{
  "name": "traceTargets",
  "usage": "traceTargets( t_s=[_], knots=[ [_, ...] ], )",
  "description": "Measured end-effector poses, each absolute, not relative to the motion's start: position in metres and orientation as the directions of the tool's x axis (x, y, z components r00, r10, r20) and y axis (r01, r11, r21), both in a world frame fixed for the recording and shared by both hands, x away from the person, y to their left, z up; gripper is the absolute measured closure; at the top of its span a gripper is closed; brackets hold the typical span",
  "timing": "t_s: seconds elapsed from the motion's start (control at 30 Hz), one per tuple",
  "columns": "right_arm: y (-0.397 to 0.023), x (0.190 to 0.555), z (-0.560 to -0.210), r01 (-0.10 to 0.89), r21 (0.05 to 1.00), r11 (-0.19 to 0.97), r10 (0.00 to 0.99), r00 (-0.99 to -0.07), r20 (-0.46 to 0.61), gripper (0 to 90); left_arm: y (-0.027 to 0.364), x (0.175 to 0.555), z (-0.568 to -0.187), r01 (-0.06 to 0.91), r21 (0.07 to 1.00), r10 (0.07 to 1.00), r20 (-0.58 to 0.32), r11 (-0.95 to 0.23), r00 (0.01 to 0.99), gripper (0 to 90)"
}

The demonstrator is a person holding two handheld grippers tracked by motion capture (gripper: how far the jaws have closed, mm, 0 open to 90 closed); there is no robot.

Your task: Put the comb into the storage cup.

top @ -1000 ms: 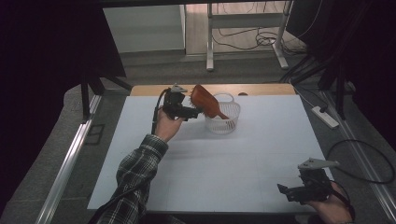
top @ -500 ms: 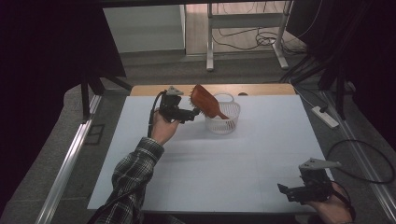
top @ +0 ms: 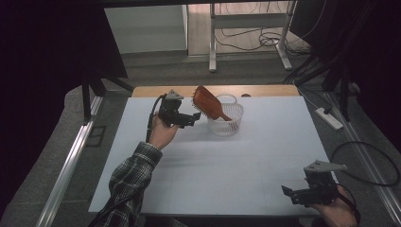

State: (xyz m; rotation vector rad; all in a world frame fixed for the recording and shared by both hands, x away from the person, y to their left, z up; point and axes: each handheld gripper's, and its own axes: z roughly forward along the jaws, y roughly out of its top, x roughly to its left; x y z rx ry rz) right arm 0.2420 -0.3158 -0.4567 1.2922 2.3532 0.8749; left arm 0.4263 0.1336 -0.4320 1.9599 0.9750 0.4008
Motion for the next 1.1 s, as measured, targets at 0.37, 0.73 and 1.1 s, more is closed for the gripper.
traceTargets(
  t_s=[0.37, 0.73, 1.1],
  knots=[
    [-0.316, 0.241, -0.456, 0.645, 0.651, 0.399, 0.845, -0.534, 0.012, 0.0, 0.141, 0.421, -0.438, 0.472, 0.823, 0.740, -0.098, -0.315, 0.665, 1.5],
    [-0.317, 0.240, -0.455, 0.637, 0.664, 0.392, 0.846, -0.533, 0.012, 0.0, 0.149, 0.411, -0.441, 0.470, 0.825, 0.746, -0.093, -0.313, 0.660, 1.2],
    [-0.317, 0.240, -0.455, 0.634, 0.667, 0.391, 0.844, -0.536, 0.015, 0.0, 0.153, 0.402, -0.452, 0.476, 0.822, 0.753, -0.092, -0.312, 0.651, 0.1]
  ],
)
